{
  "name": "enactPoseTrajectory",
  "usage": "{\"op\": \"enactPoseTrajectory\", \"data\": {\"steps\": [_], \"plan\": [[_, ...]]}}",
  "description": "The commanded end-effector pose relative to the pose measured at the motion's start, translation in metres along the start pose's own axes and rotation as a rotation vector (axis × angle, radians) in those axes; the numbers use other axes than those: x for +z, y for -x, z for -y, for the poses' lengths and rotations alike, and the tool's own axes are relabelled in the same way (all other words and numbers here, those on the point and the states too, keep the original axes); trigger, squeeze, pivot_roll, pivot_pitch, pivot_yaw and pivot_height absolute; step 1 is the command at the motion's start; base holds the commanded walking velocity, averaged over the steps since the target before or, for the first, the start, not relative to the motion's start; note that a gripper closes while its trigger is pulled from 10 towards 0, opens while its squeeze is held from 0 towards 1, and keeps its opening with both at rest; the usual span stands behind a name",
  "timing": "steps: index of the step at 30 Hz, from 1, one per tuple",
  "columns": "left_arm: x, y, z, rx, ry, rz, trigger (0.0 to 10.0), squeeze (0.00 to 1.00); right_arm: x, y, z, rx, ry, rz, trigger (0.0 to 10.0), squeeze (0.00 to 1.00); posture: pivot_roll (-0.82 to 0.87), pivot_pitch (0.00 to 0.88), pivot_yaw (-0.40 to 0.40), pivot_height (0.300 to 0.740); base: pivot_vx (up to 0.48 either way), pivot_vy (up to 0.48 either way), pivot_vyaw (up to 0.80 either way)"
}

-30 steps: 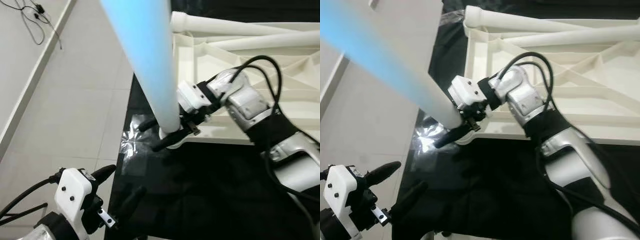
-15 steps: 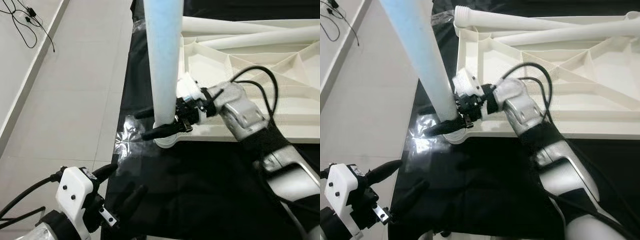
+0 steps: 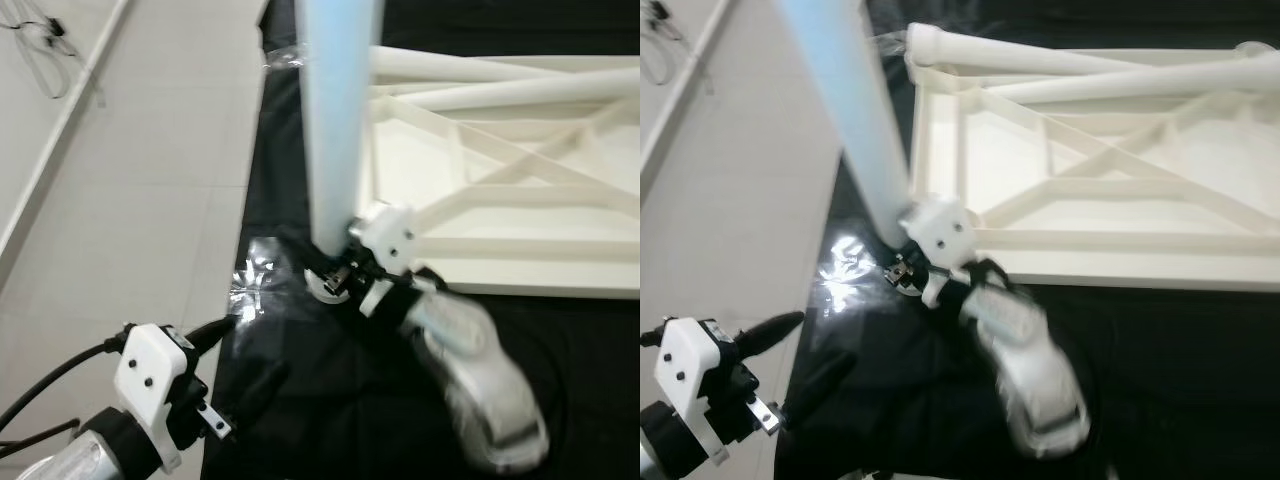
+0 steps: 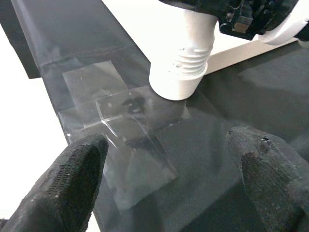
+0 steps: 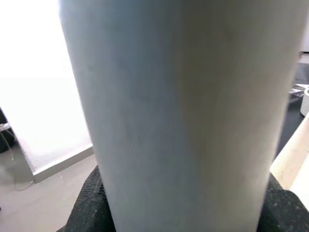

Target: Building children table

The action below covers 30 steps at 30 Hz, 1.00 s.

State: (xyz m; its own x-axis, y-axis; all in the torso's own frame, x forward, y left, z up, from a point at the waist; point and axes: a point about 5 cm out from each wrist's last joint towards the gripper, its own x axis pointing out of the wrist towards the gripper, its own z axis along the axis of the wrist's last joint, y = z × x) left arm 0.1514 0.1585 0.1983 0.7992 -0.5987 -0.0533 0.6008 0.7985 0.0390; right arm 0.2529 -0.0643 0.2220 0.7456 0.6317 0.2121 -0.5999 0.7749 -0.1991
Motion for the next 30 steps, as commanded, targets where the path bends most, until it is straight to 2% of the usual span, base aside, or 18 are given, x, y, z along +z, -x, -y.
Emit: {"op": "enactPoseTrajectory", "data": {"steps": [1, 3, 5, 7, 9, 12, 14, 15, 16, 17, 18, 19, 20, 21, 22, 23, 26, 30], "plan": [[-0.005, -0.001, -0.006, 0.021, -0.025, -0.024, 10.0, 0.0, -0.055, 0.009, 0.001, -0.12, -0.131, -0.255, 10.0, 0.0, 0.03, 0.346, 0.07, 0.74, 0.0, 0.0, 0.0], [-0.003, -0.001, -0.011, 0.044, -0.048, -0.015, 10.0, 0.0, -0.058, 0.006, 0.0, -0.127, -0.127, -0.244, 10.0, 0.0, 0.03, 0.325, 0.069, 0.74, 0.0, 0.0, 0.0], [0.009, -0.004, -0.032, 0.124, -0.093, 0.045, 10.0, 0.0, -0.07, -0.002, -0.005, -0.132, -0.109, -0.246, 10.0, 0.0, 0.04, 0.277, 0.071, 0.74, 0.0, 0.0, 0.0], [0.012, -0.005, -0.035, 0.135, -0.094, 0.065, 10.0, 0.0, -0.072, -0.004, -0.007, -0.125, -0.102, -0.243, 10.0, 0.0, 0.04, 0.271, 0.072, 0.74, 0.0, 0.0, 0.0], [0.034, -0.011, -0.045, 0.131, -0.095, 0.164, 10.0, 0.0, -0.074, -0.007, -0.015, -0.13, -0.103, -0.253, 10.0, 0.0, 0.05, 0.236, 0.075, 0.74, 0.0, 0.0, 0.0], [0.043, -0.013, -0.048, 0.121, -0.093, 0.203, 10.0, 0.0, -0.074, -0.009, -0.017, -0.135, -0.105, -0.258, 10.0, 0.0, 0.05, 0.236, 0.075, 0.74, 0.0, 0.0, 0.0], [0.074, -0.022, -0.052, 0.013, -0.114, 0.301, 10.0, 0.0, -0.075, -0.013, -0.023, -0.159, -0.099, -0.27, 10.0, 0.0, 0.05, 0.207, 0.088, 0.74, 0.0, 0.0, 0.0], [0.074, -0.022, -0.052, 0.013, -0.114, 0.301, 10.0, 0.0, -0.075, -0.013, -0.023, -0.159, -0.099, -0.27, 10.0, 0.0, 0.05, 0.207, 0.088, 0.74, 0.0, 0.0, 0.0], [0.09, -0.028, -0.052, -0.063, -0.13, 0.345, 10.0, 0.0, -0.076, -0.015, -0.024, -0.175, -0.096, -0.276, 10.0, 0.0, 0.05, 0.195, 0.092, 0.74, 0.0, 0.0, 0.0], [0.09, -0.028, -0.052, -0.063, -0.13, 0.345, 10.0, 0.0, -0.076, -0.015, -0.024, -0.175, -0.096, -0.276, 10.0, 0.0, 0.05, 0.195, 0.092, 0.74, 0.0, 0.0, 0.0], [0.105, -0.033, -0.051, -0.143, -0.136, 0.385, 10.0, 0.0, -0.077, -0.017, -0.024, -0.186, -0.094, -0.278, 10.0, 0.0, 0.05, 0.192, 0.094, 0.74, 0.0, 0.0, 0.0], [0.105, -0.033, -0.051, -0.143, -0.136, 0.385, 10.0, 0.0, -0.077, -0.017, -0.024, -0.186, -0.094, -0.278, 10.0, 0.0, 0.05, 0.192, 0.094, 0.74, 0.0, 0.0, 0.0], [0.118, -0.041, -0.05, -0.21, -0.142, 0.423, 10.0, 0.0, -0.079, -0.02, -0.024, -0.194, -0.093, -0.276, 10.0, 0.0, 0.05, 0.181, 0.1, 0.74, 0.0, 0.0, 0.0], [0.118, -0.041, -0.05, -0.21, -0.142, 0.423, 10.0, 0.0, -0.079, -0.02, -0.024, -0.194, -0.093, -0.276, 10.0, 0.0, 0.05, 0.181, 0.1, 0.74, 0.0, 0.0, 0.0], [0.129, -0.05, -0.05, -0.272, -0.139, 0.451, 10.0, 0.0, -0.08, -0.023, -0.025, -0.196, -0.091, -0.271, 10.0, 0.0, 0.06, 0.177, 0.105, 0.74, 0.0, 0.0, 0.0], [0.129, -0.05, -0.05, -0.272, -0.139, 0.451, 10.0, 0.0, -0.08, -0.023, -0.025, -0.196, -0.091, -0.271, 10.0, 0.0, 0.06, 0.177, 0.105, 0.74, 0.0, 0.0, 0.0], [0.147, -0.074, -0.046, -0.414, -0.126, 0.472, 10.0, 0.0, -0.082, -0.029, -0.029, -0.194, -0.084, -0.254, 10.0, 0.0, 0.05, 0.176, 0.115, 0.74, 0.0, 0.0, 0.0], [0.15, -0.085, -0.045, -0.451, -0.122, 0.458, 10.0, 0.0, -0.082, -0.03, -0.03, -0.194, -0.082, -0.25, 10.0, 0.0, 0.04, 0.175, 0.12, 0.74, 0.0, 0.0, 0.0]]}}
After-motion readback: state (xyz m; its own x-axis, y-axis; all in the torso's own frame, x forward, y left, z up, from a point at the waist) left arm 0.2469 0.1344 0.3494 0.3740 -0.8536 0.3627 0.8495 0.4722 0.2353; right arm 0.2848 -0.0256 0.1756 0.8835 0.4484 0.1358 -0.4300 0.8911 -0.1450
